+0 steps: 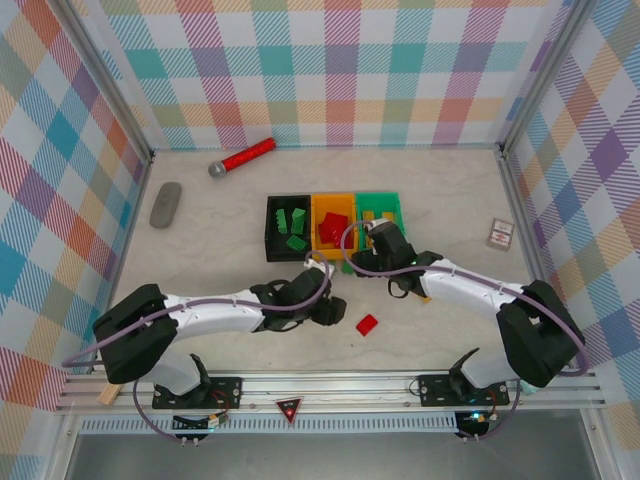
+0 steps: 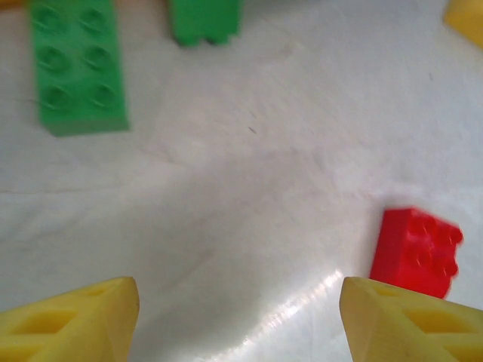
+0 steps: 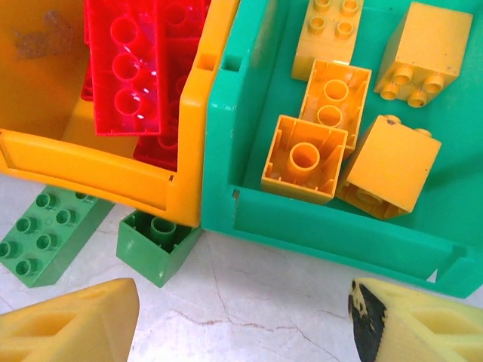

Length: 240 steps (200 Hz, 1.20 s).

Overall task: Sort the legos into containers by color
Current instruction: Pick up the lego from the middle-left of the table.

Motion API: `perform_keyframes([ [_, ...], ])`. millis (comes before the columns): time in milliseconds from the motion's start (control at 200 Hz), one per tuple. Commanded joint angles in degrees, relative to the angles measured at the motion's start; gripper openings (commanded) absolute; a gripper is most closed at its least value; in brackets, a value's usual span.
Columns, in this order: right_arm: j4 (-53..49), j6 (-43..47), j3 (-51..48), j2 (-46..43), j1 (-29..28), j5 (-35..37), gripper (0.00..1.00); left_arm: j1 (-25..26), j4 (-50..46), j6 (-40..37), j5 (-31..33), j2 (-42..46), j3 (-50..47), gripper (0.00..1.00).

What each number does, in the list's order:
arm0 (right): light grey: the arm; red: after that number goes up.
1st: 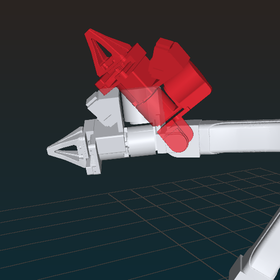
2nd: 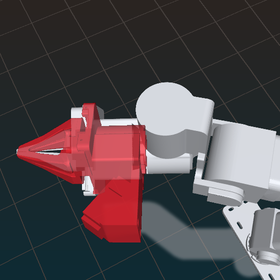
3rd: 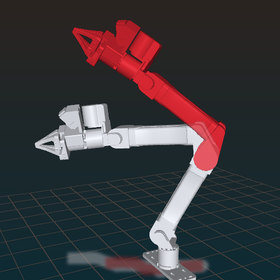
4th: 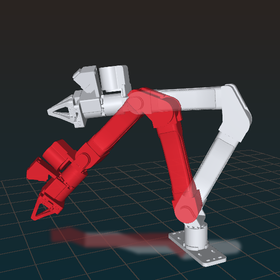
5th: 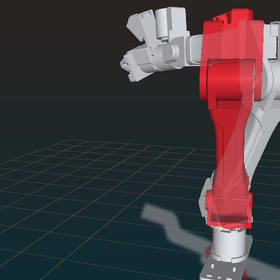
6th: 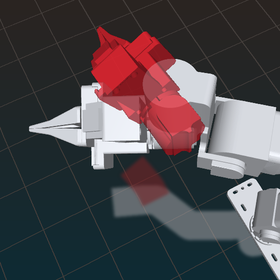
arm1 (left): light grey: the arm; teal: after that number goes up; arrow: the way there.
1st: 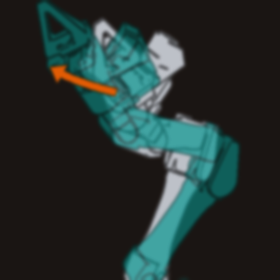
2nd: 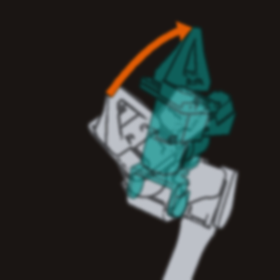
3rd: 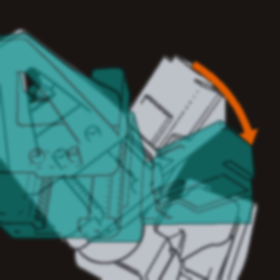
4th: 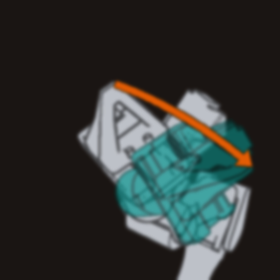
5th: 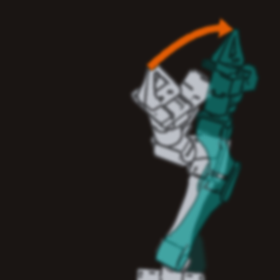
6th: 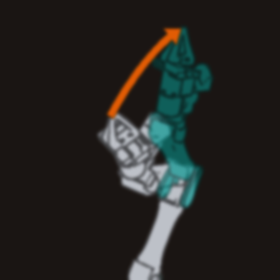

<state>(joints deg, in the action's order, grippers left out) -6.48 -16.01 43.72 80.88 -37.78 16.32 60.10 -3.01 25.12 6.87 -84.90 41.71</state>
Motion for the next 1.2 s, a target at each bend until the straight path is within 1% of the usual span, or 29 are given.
perform_keyframes([
  [0, 4.93, -2.19, -1.33, -1.59, 1.09, -0.21, 0.74, 3.47, -1.32, -4.20, 0.06, -1.97, 2.96, 0.71],
  [230, 5.62, -4.68, -2.10, -1.65, 3.39, -3.06, 0.75, 8.15, -2.07, -6.46, 0.15, -8.69, 8.80, 0.71],
  [440, 6.69, -7.35, -3.87, -3.46, 6.39, -6.30, 0.75, 11.38, -5.66, -8.79, 1.65, -15.16, 15.29, 0.70],
  [570, 8.85, -9.73, -5.78, -4.15, 8.29, -9.77, 0.76, 11.75, -7.09, -9.04, 2.31, -17.26, 16.94, 0.67],
  [880, 8.74, -9.92, -6.02, -4.90, 9.04, -9.68, 0.76, 11.94, -8.87, -9.69, 1.91, -21.17, 20.09, 0.60],
  [945, 9.07, -10.16, -6.09, -4.68, 9.04, -9.97, 0.76, 12.02, -10.09, -9.77, 2.13, -22.98, 21.48, 0.57],
  [1035, 9.11, -10.27, -5.96, -4.20, 9.08, -10.47, 0.76, 12.32, -10.52, -9.87, 2.36, -24.77, 22.76, 0.49],
  [1080, 9.34, -10.39, -6.09, -4.15, 9.08, -10.60, 0.76, 12.51, -10.83, -9.96, 2.58, -24.96, 23.21, 0.42],
  [1195, 9.05, -10.33, -5.68, -3.55, 9.10, -10.68, 0.76, 12.69, -10.45, -9.21, 4.61, -23.84, 22.70, 0.37],
])
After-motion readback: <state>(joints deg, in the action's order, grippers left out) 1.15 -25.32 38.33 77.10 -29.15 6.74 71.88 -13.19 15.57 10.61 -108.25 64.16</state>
